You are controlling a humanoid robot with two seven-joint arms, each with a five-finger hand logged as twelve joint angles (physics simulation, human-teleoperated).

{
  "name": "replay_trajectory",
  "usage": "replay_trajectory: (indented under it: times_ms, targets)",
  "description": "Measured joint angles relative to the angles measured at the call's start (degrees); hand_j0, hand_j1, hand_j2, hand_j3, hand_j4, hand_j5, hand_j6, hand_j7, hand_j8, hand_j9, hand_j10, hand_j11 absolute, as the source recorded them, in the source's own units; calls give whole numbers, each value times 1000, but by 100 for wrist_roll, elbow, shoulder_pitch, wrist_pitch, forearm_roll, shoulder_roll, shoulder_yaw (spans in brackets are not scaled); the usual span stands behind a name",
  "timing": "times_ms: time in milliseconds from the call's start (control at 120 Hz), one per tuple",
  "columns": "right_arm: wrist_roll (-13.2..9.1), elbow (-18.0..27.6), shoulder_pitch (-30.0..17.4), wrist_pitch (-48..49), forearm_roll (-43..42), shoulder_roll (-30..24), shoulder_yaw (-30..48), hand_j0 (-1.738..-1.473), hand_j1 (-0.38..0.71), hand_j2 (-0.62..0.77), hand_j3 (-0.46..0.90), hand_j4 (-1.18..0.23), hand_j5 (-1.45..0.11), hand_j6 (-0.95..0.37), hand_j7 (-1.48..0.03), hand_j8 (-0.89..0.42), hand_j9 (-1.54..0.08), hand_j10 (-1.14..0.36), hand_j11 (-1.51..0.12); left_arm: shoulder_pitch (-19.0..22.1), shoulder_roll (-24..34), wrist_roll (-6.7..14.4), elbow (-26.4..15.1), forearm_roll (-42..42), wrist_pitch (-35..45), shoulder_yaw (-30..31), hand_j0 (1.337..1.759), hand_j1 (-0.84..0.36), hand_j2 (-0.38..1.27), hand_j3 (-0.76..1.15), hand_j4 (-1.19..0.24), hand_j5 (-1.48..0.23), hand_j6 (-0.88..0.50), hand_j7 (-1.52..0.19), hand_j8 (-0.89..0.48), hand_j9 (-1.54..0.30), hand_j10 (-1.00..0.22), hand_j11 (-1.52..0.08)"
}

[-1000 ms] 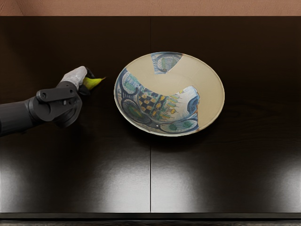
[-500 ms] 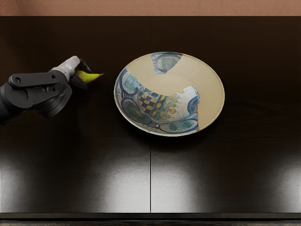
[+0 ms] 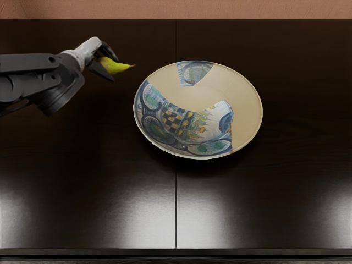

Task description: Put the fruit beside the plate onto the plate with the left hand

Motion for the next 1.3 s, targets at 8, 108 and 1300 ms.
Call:
replay_trajectory:
  times_ms: [8, 108, 1300]
  targets:
    - [0, 0, 0, 0, 0, 0, 0, -1658, -329, -4, 0, -16, -22, -16, -22, -16, -22, -17, -22, -10, 2, 1, -11, 0, -6, -10, 1651, -253, 189, 3, -655, -911, -394, -894, -394, -890, -578, -921]
    - [0, 0, 0, 0, 0, 0, 0, -1658, -329, -4, 0, -16, -22, -16, -22, -16, -22, -17, -22, -93, -16, 14, -94, -3, -88, -98, 1652, -257, 205, 2, -658, -916, -389, -897, -402, -885, -582, -918]
    - [0, 1, 0, 0, 0, 0, 0, -1658, -329, -4, 0, -16, -22, -16, -22, -16, -22, -16, -22, 206, -1226, 36, -136, 30, -154, -662, 1656, -278, 353, 0, -638, -861, -460, -839, -427, -849, -619, -853]
